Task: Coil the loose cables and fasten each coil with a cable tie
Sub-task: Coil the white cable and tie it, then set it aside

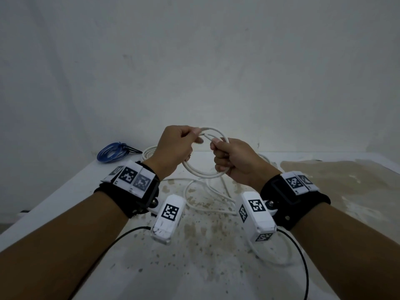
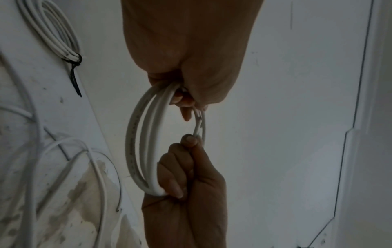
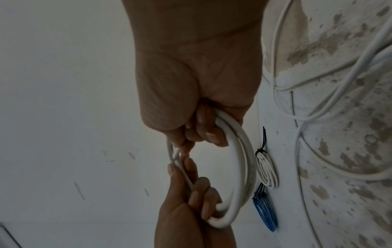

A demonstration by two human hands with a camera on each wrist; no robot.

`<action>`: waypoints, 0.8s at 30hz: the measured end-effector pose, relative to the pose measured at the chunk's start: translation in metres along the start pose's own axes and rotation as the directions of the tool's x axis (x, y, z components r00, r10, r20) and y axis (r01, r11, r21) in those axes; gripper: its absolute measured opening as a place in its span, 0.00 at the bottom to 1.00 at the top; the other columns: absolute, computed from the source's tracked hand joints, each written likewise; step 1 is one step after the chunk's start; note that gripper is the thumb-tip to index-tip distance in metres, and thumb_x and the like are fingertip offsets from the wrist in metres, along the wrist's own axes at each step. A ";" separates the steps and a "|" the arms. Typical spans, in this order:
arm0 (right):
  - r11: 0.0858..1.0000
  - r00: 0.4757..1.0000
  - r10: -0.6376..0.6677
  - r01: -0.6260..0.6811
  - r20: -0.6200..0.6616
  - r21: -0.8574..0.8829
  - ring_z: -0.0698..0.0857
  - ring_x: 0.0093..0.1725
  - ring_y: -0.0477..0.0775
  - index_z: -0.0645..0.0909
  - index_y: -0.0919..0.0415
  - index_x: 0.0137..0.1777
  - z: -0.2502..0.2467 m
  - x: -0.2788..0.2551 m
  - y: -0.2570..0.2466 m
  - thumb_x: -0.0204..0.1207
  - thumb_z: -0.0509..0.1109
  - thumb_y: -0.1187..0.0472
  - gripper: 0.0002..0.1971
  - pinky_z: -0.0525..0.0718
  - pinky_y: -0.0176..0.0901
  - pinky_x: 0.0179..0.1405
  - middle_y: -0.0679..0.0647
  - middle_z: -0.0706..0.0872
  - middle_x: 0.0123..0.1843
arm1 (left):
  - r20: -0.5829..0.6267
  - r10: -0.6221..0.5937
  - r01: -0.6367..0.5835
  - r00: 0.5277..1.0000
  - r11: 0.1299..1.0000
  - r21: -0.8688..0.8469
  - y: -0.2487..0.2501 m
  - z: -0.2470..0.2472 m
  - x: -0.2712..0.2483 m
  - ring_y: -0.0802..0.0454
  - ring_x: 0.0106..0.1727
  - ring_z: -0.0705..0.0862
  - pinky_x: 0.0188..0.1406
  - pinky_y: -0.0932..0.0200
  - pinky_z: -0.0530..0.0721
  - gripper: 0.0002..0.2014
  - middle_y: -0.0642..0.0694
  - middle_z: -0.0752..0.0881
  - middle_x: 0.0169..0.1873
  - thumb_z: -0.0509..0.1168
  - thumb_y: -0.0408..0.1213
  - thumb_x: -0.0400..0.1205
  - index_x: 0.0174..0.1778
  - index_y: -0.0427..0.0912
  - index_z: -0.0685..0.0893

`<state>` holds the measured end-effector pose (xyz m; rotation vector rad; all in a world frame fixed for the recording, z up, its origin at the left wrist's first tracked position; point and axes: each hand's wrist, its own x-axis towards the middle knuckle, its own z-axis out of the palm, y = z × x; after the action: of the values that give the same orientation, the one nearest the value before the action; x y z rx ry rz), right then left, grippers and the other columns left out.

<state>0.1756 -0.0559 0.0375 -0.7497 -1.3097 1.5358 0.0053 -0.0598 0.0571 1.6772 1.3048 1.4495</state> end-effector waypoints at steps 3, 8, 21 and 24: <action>0.999 0.999 -0.026 0.027 -0.046 0.023 0.59 0.20 0.45 0.75 0.61 0.40 0.002 0.000 0.003 0.88 0.61 0.60 0.13 0.62 0.37 0.21 0.47 0.63 0.23 | -0.003 -0.105 0.105 0.994 0.994 0.039 0.000 0.004 0.000 0.54 0.23 0.73 0.23 0.60 0.74 0.15 0.47 0.83 0.31 0.62 0.43 0.88 0.45 0.34 0.87; 0.999 0.995 -0.016 0.020 -0.095 0.043 0.58 0.20 0.45 0.74 0.60 0.39 0.006 0.004 0.006 0.88 0.61 0.59 0.14 0.61 0.35 0.17 0.48 0.62 0.24 | -0.081 -0.139 0.137 0.987 0.990 -0.038 0.006 0.009 0.000 0.53 0.23 0.72 0.20 0.61 0.71 0.17 0.44 0.83 0.34 0.52 0.49 0.91 0.47 0.38 0.75; 1.000 1.000 0.014 -0.015 0.018 0.019 0.59 0.21 0.47 0.83 0.68 0.45 -0.001 -0.001 0.004 0.86 0.65 0.62 0.11 0.76 0.40 0.27 0.49 0.60 0.25 | -0.034 0.299 -0.273 0.954 0.909 0.315 0.008 -0.003 -0.007 0.60 0.20 0.79 0.29 0.66 0.77 0.10 0.56 0.88 0.28 0.69 0.43 0.84 0.44 0.44 0.92; 0.998 0.995 0.045 -0.048 0.089 0.027 0.62 0.22 0.47 0.83 0.69 0.46 -0.007 -0.003 0.002 0.86 0.64 0.62 0.12 0.83 0.43 0.34 0.49 0.61 0.25 | 0.052 0.255 -0.258 0.965 0.909 0.327 0.008 -0.006 -0.006 0.61 0.19 0.79 0.23 0.70 0.76 0.10 0.55 0.91 0.34 0.66 0.40 0.86 0.46 0.43 0.91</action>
<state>0.1825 -0.0563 0.0340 -0.7051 -1.3394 1.6378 0.0026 -0.0686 0.0629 2.1425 1.4280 1.4213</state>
